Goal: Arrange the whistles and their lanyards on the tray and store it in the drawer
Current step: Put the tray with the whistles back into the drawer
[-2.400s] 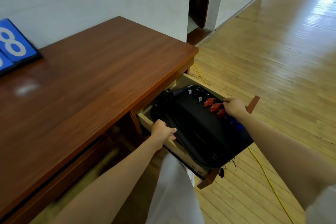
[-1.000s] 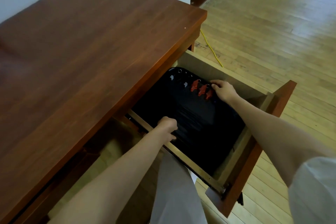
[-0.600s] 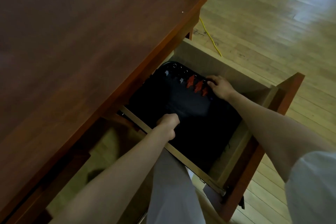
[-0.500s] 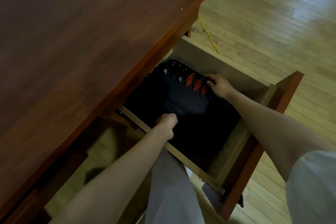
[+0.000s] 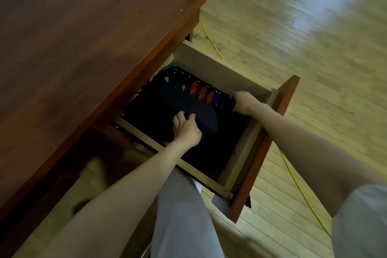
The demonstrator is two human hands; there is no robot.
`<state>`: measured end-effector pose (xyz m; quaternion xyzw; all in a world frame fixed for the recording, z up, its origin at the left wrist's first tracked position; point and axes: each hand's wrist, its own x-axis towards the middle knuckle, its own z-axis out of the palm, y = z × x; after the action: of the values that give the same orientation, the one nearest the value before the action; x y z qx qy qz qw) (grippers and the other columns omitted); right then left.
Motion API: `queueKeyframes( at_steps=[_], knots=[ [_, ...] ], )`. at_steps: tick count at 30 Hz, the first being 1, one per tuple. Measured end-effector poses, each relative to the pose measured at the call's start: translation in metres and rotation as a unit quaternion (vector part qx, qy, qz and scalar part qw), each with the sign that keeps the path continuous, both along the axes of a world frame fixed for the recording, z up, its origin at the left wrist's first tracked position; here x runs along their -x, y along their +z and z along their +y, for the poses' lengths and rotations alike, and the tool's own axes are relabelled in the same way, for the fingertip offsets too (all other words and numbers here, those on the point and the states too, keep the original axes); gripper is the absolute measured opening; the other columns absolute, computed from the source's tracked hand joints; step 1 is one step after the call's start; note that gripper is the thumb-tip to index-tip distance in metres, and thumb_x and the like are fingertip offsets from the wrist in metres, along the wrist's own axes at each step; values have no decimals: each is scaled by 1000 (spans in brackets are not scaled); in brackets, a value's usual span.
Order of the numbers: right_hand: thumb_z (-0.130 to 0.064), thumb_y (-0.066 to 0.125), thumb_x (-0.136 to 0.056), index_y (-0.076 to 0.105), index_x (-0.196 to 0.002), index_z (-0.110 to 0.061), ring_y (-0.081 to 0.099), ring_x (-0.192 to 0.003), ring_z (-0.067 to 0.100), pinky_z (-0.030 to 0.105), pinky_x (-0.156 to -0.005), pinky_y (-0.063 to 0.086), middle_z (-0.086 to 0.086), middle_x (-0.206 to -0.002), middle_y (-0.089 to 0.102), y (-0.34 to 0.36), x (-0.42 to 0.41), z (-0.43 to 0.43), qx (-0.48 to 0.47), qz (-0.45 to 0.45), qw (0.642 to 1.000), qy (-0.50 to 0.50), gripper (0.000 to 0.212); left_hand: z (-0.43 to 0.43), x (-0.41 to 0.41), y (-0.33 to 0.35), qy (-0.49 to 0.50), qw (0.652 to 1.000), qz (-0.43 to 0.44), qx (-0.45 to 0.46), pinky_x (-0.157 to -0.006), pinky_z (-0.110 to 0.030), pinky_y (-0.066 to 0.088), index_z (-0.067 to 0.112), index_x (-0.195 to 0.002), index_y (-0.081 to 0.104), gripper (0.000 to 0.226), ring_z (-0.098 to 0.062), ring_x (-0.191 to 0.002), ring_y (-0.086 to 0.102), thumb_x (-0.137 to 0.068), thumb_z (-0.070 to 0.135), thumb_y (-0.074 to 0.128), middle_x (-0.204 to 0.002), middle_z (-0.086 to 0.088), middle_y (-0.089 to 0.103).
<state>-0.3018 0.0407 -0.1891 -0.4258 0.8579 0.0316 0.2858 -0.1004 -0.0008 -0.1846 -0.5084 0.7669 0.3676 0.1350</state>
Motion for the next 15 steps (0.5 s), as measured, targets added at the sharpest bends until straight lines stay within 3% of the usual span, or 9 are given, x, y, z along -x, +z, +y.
queueKeyframes(
  at_steps=[2, 5, 10, 15],
  knots=[
    [-7, 70, -81, 52, -129, -6, 54, -118, 31, 37, -95, 47, 17, -126, 58, 2, 0, 11, -19, -6, 1000, -6, 52, -1, 1, -9, -117, 992, -35, 45, -120, -42, 10, 16, -148, 19, 65, -30, -145, -5, -91, 6, 49, -157, -9, -1],
    [-11, 73, -79, 47, -135, -7, 54, -119, 30, 36, -98, 48, 16, -129, 56, 4, -4, 15, -21, -22, 999, -26, 62, -5, 2, -14, -191, 976, -66, 81, -120, -45, 3, 16, -150, 14, 70, -30, -146, -8, -90, 2, 47, -159, -8, -2],
    [-20, 75, -79, 45, -137, -10, 56, -117, 30, 38, -96, 49, 15, -130, 56, -1, -12, 2, 9, -27, 999, -39, 66, -9, -1, -23, -225, 966, -91, 84, -120, -48, -3, 17, -151, 12, 74, -29, -146, -12, -88, -2, 45, -159, -6, -3],
    [-22, 71, -83, 50, -131, -8, 61, -108, 30, 38, -87, 52, 15, -122, 60, -5, -18, -6, -23, -17, 999, -33, 54, -11, -1, -28, -246, 961, -93, 89, -119, -50, -4, 17, -151, 11, 74, -29, -146, -12, -88, -2, 45, -160, -6, -2]
  ],
)
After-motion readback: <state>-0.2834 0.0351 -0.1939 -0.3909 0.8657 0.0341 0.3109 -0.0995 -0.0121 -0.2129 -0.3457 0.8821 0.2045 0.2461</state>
